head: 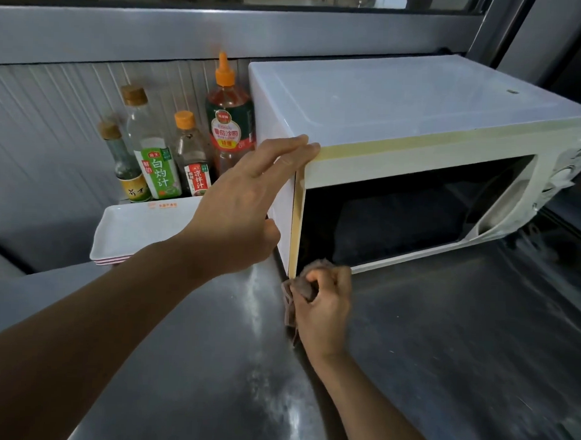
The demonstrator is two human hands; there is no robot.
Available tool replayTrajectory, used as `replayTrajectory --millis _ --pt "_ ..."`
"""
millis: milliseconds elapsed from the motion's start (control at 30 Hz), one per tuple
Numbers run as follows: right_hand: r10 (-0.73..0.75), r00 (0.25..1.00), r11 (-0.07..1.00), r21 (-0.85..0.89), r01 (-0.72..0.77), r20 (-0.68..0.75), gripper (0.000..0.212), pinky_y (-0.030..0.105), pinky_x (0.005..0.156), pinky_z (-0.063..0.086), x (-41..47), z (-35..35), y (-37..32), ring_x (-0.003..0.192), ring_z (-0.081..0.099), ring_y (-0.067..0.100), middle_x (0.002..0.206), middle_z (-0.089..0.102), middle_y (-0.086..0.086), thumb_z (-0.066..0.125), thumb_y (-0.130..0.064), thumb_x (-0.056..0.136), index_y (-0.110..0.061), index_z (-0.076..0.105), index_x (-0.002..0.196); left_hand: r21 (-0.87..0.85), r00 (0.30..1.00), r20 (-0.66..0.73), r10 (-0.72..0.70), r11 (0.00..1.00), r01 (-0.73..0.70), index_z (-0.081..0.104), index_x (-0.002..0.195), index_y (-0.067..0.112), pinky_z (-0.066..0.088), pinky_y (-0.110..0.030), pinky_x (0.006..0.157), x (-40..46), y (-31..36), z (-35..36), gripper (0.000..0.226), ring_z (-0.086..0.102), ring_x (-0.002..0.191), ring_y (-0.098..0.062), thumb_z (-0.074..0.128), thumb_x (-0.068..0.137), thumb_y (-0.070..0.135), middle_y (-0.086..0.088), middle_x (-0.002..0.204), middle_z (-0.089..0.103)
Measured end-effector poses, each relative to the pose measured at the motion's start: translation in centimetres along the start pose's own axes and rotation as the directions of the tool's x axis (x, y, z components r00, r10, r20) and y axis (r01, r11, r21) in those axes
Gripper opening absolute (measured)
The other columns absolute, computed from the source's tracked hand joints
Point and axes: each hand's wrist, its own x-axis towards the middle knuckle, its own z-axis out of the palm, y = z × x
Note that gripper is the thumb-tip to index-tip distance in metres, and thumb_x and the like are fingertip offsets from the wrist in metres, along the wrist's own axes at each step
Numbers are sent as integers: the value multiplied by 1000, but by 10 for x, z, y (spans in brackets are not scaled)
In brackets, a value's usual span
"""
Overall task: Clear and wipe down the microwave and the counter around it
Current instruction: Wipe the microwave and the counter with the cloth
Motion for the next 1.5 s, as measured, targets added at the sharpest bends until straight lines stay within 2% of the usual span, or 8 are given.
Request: replayTrajectory --millis 233,333,567,767,1033,1167,1333,1500 --pt "145 988 985 102 -139 -58 14 5 69 40 36 -40 39 80 63 8 94 53 10 75 2 71 -2 62 77 23 995 -103 -2 1000 5 37 140 26 28 -3 79 0 4 8 85 33 128 -6 62 64 -3 8 144 35" --pt "264 959 965 35 -262 -104 15 6 71 34 69 -70 69 82 61 27 94 56 14 75 7 68 2 63 76 14 993 -120 -11 1000 13 38 140 22 34 -10 80 0 9 12 83 34 127 -8 63 65 -3 5 143 36" --pt "269 962 956 133 -261 -51 22 22 75 47 26 -35 24 85 56 20 99 49 3 63 2 75 -3 57 95 11 992 -124 -27 1000 29 38 139 17 36 -12 82 -1 17 13 82 39 120 -8 66 65 -4 1 142 36" --pt "271 962 954 140 -265 -32 23 -3 76 33 27 -32 32 79 46 0 100 51 5 70 5 73 -8 60 89 32 994 -107 -29 999 33 38 137 19 32 -3 70 0 16 12 81 40 107 -5 67 64 -2 3 141 36" --pt "408 881 910 23 -415 -241 22 26 84 42 94 -80 107 94 60 34 101 61 22 64 8 72 3 64 94 15 985 -175 -11 1000 14 42 133 16 43 -17 75 1 14 18 77 39 112 -1 75 65 3 -2 136 40" --pt "414 863 900 -15 -436 -289 15 35 86 46 118 -97 133 93 61 36 98 64 24 59 9 75 6 62 90 -11 986 -166 -13 1000 12 42 133 16 48 -24 78 1 13 19 81 48 115 -14 80 62 5 -1 136 39" --pt "430 853 899 48 -436 -296 14 18 72 36 131 -103 138 86 59 36 89 63 24 50 14 75 4 58 80 -16 988 -155 -15 1000 12 41 133 20 50 -28 73 2 12 17 84 52 90 -11 83 61 9 2 136 38" --pt "407 857 912 194 -361 -317 15 35 65 46 153 -122 102 67 53 23 81 56 13 52 2 77 -11 55 84 3 984 -176 -17 1000 17 44 131 14 53 -32 75 4 16 18 80 47 109 -13 82 61 5 -4 133 42"
